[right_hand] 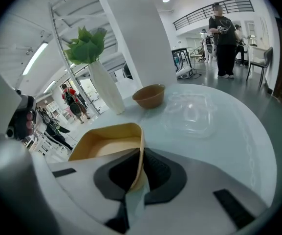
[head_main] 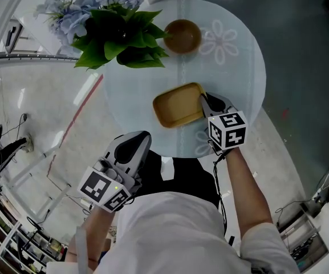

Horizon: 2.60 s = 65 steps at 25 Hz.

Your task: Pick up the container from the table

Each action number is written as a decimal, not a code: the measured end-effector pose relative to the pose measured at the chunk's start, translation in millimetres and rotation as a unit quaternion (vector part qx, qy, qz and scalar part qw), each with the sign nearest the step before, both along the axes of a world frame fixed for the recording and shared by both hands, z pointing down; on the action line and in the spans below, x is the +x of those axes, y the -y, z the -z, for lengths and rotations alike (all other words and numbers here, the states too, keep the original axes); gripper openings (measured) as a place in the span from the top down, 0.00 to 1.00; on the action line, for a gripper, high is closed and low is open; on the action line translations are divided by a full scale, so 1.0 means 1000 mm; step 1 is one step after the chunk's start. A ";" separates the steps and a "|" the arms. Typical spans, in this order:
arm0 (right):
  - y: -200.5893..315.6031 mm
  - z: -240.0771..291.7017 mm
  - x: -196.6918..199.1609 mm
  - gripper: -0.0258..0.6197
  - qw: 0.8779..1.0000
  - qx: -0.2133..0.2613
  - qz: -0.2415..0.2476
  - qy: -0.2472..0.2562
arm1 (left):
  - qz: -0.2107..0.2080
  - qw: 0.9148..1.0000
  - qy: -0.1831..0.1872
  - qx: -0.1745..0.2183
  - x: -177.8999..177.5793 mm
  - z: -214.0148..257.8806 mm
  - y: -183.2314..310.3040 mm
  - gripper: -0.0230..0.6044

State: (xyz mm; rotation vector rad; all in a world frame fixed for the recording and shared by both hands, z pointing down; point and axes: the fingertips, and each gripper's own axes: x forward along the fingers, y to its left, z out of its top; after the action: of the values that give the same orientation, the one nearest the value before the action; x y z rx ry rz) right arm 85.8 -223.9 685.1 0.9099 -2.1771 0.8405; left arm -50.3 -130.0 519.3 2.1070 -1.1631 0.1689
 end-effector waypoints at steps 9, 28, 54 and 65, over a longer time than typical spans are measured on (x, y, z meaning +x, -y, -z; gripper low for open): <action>0.000 0.031 0.009 0.91 0.999 0.015 -0.028 0.011 | -0.010 1.000 -0.004 0.025 0.000 0.022 0.000 0.93; 0.010 0.178 0.012 0.91 0.989 0.110 -0.070 0.065 | -0.023 0.993 -0.001 0.115 -0.007 0.113 0.006 0.93; -0.038 0.357 0.007 0.91 0.953 0.246 -0.101 0.142 | -0.029 0.978 0.014 0.205 -0.035 0.200 -0.027 0.93; -0.060 0.386 0.005 0.91 0.944 0.267 -0.117 0.157 | -0.041 0.975 0.016 0.220 -0.042 0.208 -0.033 0.93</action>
State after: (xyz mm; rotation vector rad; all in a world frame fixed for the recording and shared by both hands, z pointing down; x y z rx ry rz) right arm 91.3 -164.0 298.7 1.3999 -2.6798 0.5250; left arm -91.9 -97.2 311.6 2.5486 -1.2161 -0.0225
